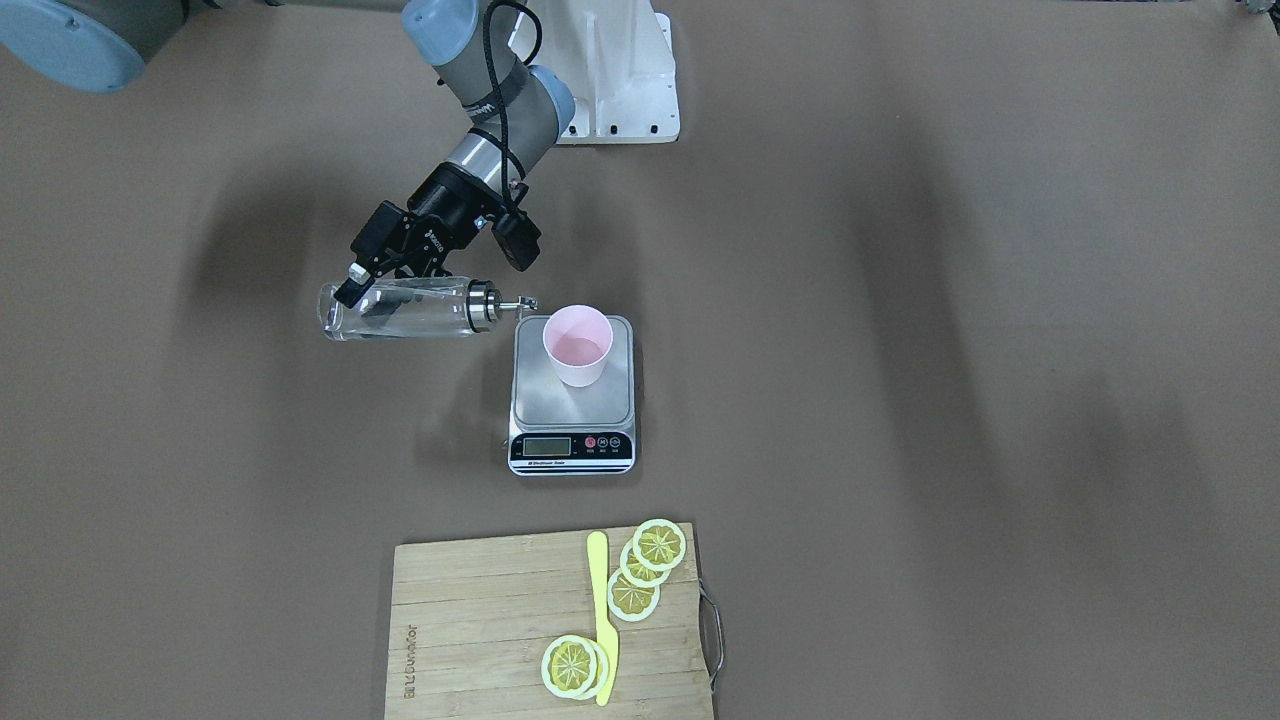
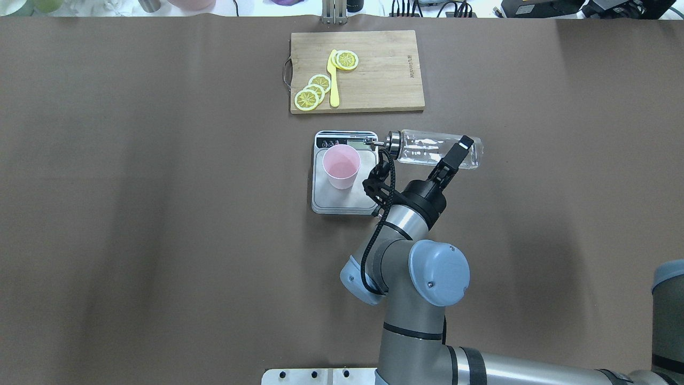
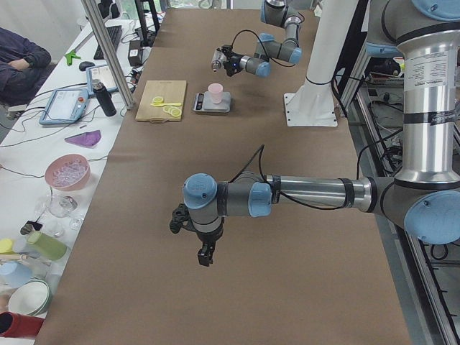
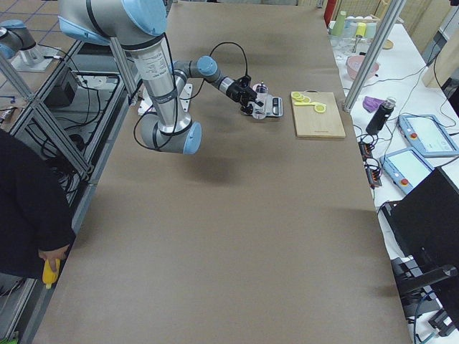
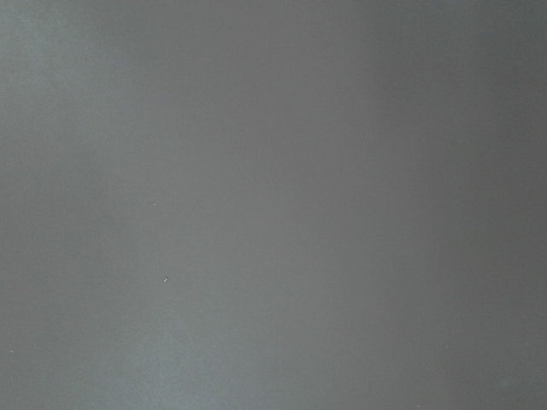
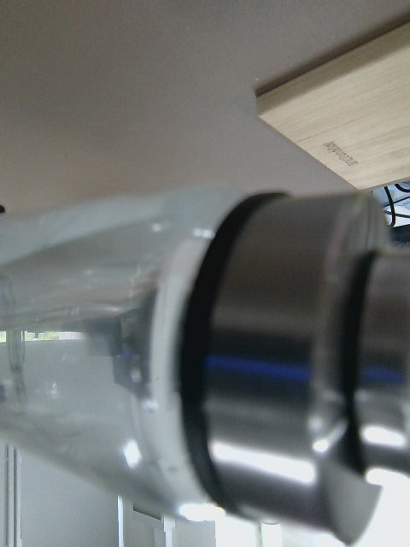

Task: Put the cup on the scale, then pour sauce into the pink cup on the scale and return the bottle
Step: 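Tilt the bottle spout down into the pink cup with the right gripper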

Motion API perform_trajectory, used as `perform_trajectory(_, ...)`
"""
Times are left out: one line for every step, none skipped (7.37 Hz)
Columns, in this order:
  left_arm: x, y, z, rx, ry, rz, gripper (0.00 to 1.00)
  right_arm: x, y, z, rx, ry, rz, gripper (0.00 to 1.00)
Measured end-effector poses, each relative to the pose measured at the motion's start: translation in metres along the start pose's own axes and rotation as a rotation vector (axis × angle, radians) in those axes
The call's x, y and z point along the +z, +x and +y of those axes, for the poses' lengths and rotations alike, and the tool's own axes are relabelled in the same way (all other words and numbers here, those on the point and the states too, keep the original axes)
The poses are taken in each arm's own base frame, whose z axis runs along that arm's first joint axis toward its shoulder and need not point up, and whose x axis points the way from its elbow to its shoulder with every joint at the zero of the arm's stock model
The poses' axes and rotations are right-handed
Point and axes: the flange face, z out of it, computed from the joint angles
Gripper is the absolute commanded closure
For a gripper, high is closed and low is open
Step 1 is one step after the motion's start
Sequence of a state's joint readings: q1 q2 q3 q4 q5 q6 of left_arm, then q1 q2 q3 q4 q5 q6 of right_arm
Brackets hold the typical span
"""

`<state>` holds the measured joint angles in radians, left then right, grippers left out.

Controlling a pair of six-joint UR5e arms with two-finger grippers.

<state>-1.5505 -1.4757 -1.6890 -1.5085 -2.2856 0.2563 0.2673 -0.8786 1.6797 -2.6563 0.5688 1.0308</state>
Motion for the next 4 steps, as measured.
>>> perform_trajectory(0.0000, -0.0002, 0.0002, -0.001, -0.001, 0.000, 0.02, 0.0049, -0.0023, -0.0004, -0.024, -0.009, 0.020, 1.00)
perform_trajectory(0.0001, -0.0002, 0.0002, -0.002, -0.002, 0.000, 0.02, 0.0073, -0.0053, -0.0028, -0.044, -0.011, 0.037, 1.00)
perform_trajectory(0.0000, -0.0002, 0.0001, -0.002, -0.002, 0.001, 0.02, 0.0078, -0.0067, -0.0046, -0.060, -0.014, 0.048, 1.00)
perform_trajectory(0.0002, -0.0004, 0.0002, -0.003, -0.002, 0.001, 0.02, 0.0062, -0.0050, -0.0066, -0.079, -0.020, 0.058, 1.00)
